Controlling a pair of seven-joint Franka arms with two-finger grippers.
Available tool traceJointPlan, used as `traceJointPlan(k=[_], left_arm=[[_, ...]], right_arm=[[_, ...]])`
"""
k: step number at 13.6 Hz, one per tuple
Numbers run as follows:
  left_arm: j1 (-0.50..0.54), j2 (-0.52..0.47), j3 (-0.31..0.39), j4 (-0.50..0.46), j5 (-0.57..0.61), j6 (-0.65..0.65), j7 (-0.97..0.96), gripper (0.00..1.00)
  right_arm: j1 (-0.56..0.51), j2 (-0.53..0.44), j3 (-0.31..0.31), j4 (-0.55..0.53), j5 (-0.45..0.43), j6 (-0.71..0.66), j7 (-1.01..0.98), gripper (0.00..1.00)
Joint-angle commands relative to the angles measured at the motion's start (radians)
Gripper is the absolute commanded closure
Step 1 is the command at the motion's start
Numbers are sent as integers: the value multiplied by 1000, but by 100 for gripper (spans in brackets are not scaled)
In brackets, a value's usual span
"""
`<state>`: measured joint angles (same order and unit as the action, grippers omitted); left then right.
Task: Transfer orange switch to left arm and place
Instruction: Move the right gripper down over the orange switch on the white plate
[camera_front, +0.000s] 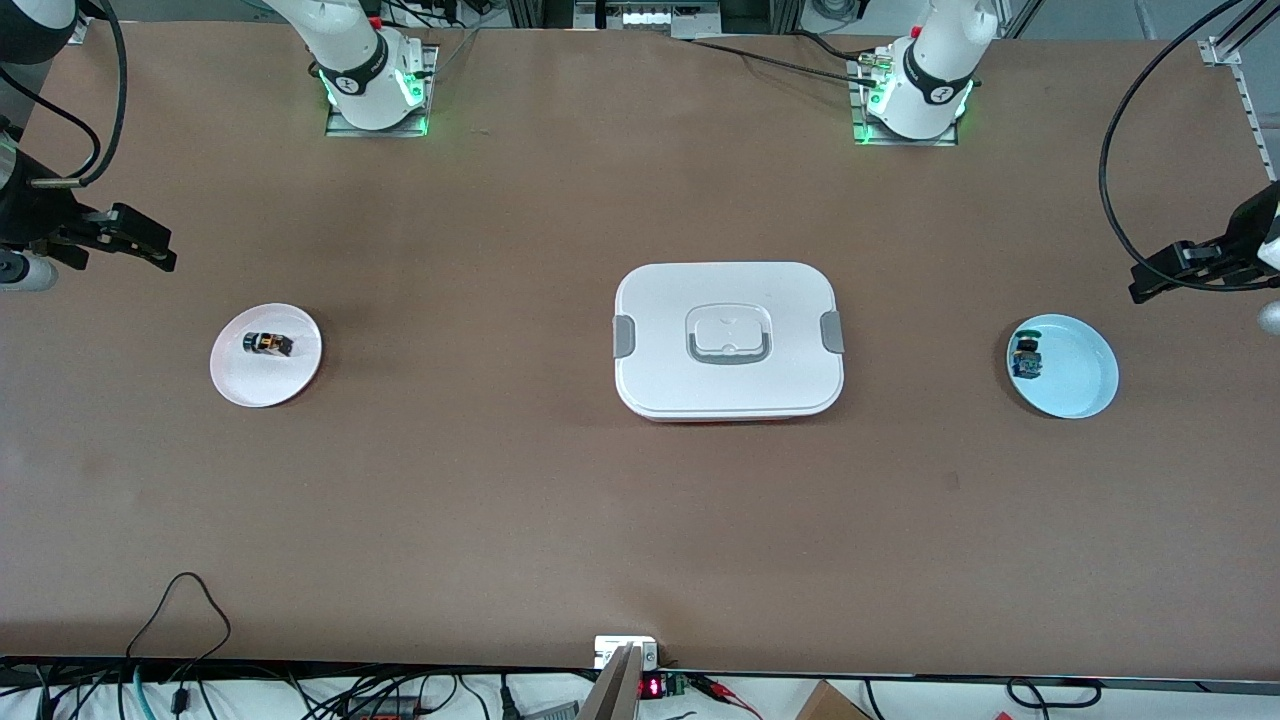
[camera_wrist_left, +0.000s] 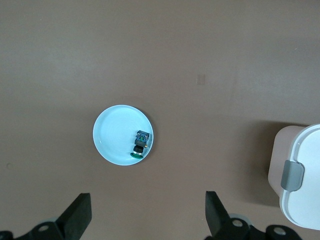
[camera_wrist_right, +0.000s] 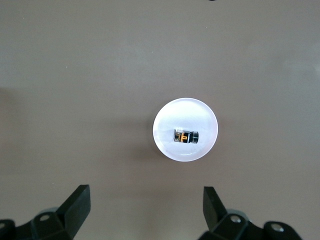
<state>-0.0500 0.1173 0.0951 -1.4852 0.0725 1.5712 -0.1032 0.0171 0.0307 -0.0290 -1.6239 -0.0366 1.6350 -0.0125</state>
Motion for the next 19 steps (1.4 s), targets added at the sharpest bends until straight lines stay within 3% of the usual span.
traceJointPlan(k=[1, 9, 11, 19], left_arm=[[7, 18, -2, 34, 15, -8, 22, 0], [15, 25, 0, 34, 15, -8, 22, 0], [15, 27, 0, 34, 15, -8, 22, 0], [15, 25, -2, 34, 15, -8, 22, 0]], right_arm=[[-3, -8, 0, 13, 18, -29, -1, 0], [-3, 15, 1, 13, 14, -44, -15, 0], [-2, 79, 1, 16, 8, -44, -14, 0], [30, 181, 1, 10, -42, 34, 3, 0]])
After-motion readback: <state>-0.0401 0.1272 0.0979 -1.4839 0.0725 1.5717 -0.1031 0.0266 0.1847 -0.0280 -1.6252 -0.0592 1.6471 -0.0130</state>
